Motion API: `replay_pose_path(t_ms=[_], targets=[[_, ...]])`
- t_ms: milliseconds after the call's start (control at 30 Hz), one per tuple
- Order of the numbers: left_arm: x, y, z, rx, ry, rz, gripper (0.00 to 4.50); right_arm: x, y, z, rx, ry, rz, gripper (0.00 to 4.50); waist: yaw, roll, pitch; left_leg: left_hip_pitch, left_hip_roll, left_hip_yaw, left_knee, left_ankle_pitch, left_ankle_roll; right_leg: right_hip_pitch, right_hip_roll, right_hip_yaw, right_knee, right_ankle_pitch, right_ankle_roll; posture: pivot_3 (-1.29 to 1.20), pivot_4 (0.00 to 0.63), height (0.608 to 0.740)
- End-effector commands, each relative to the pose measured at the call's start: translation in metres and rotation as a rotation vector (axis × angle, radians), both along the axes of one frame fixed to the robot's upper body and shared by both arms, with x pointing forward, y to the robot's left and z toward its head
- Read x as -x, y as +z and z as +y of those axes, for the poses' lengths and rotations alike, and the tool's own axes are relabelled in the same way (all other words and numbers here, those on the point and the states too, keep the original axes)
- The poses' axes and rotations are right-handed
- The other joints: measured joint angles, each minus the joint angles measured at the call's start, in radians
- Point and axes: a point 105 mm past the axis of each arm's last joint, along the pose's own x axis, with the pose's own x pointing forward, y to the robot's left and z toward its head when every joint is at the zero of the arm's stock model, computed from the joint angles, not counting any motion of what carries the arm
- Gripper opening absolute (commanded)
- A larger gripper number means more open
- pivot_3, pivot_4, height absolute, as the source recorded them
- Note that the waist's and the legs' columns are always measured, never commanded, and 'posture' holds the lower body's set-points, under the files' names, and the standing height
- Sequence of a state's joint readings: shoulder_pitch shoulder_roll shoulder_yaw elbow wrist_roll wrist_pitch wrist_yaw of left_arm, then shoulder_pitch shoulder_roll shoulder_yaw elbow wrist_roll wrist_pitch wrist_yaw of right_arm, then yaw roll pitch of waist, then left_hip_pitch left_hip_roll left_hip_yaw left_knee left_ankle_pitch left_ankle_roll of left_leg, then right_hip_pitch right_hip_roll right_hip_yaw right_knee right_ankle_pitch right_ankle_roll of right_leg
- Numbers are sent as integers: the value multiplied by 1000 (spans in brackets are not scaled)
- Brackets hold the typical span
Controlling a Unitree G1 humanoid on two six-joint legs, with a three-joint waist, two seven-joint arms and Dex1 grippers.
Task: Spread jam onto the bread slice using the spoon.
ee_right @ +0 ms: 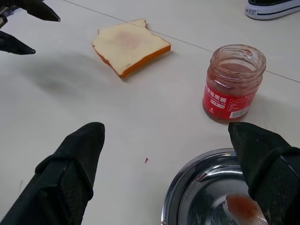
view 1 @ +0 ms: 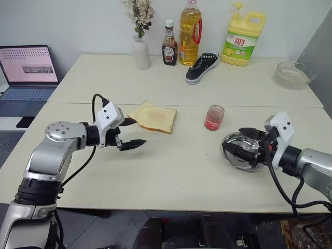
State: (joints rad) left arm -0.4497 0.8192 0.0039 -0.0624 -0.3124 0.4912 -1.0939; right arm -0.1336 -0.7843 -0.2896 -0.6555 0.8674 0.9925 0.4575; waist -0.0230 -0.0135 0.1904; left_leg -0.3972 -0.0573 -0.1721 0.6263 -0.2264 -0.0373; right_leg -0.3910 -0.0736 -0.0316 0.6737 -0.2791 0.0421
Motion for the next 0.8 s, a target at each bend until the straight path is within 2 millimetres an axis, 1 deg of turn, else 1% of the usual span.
replay_pose_path(t_ms=[33, 100, 167, 267, 367, 433, 533, 600, 667, 733, 800], targets=[[3, 10, -6, 18, -28, -37, 4475, 3, 7, 1, 20, 22, -34, 4500, 0, 0, 0, 0, 0, 0, 0, 0, 0, 0, 0, 0, 0, 0, 0, 0, 150, 740], [3, 10, -6, 29, -21, -24, 4475, 1, 9, 0, 15, 9, -40, 4500, 0, 0, 0, 0, 0, 0, 0, 0, 0, 0, 0, 0, 0, 0, 0, 0, 150, 740], [4, 12, -5, 40, -23, -14, 4475, 3, 9, 3, 9, 19, -38, 4500, 0, 0, 0, 0, 0, 0, 0, 0, 0, 0, 0, 0, 0, 0, 0, 0, 150, 740], [2, 15, 1, 64, 6, 6, 4475, 6, 7, 7, 10, 36, -34, 4500, 0, 0, 0, 0, 0, 0, 0, 0, 0, 0, 0, 0, 0, 0, 0, 0, 150, 740], [-6, 23, 7, 154, 69, 15, 4475, 5, 4, 9, 14, 34, -35, 4500, 0, 0, 0, 0, 0, 0, 0, 0, 0, 0, 0, 0, 0, 0, 0, 0, 150, 740], [-15, 27, 14, 208, 138, 17, 4475, 5, 3, 16, 13, 44, -43, 4500, 0, 0, 0, 0, 0, 0, 0, 0, 0, 0, 0, 0, 0, 0, 0, 0, 150, 740], [-33, 30, 30, 258, 288, -26, 4475, 9, 6, 35, 6, 118, -60, 4500, -2, 0, 0, 0, 0, 0, 0, 0, 0, 0, 0, 0, 0, 0, 1, 0, 150, 740], [-46, 24, 42, 317, 414, -41, 4475, 6, 8, 52, -11, 169, -83, 4500, -4, 0, 0, 1, 0, 0, 0, 0, 0, 0, 0, 0, 0, 0, 1, 0, 150, 740], [-55, 11, 46, 352, 499, -26, 4475, 0, 6, 65, 5, 192, -103, 4500, -5, 0, 0, 2, 0, 0, 0, 0, 0, 0, 0, 0, 1, 1, 1, 0, 150, 740], [-61, 1, 43, 401, 546, -12, 4475, -8, 5, 77, 20, 198, -129, 4500, -4, 0, 0, 2, 0, 0, 0, 0, 0, 0, 0, 1, 0, 1, 2, 0, 150, 740], [-67, -7, 41, 413, 586, -5, 4475, -12, 7, 86, 5, 211, -148, 4500, -4, -1, 0, 1, 0, 0, 0, 0, 0, 0, 0, 1, 0, 1, 2, 0, 150, 740]])
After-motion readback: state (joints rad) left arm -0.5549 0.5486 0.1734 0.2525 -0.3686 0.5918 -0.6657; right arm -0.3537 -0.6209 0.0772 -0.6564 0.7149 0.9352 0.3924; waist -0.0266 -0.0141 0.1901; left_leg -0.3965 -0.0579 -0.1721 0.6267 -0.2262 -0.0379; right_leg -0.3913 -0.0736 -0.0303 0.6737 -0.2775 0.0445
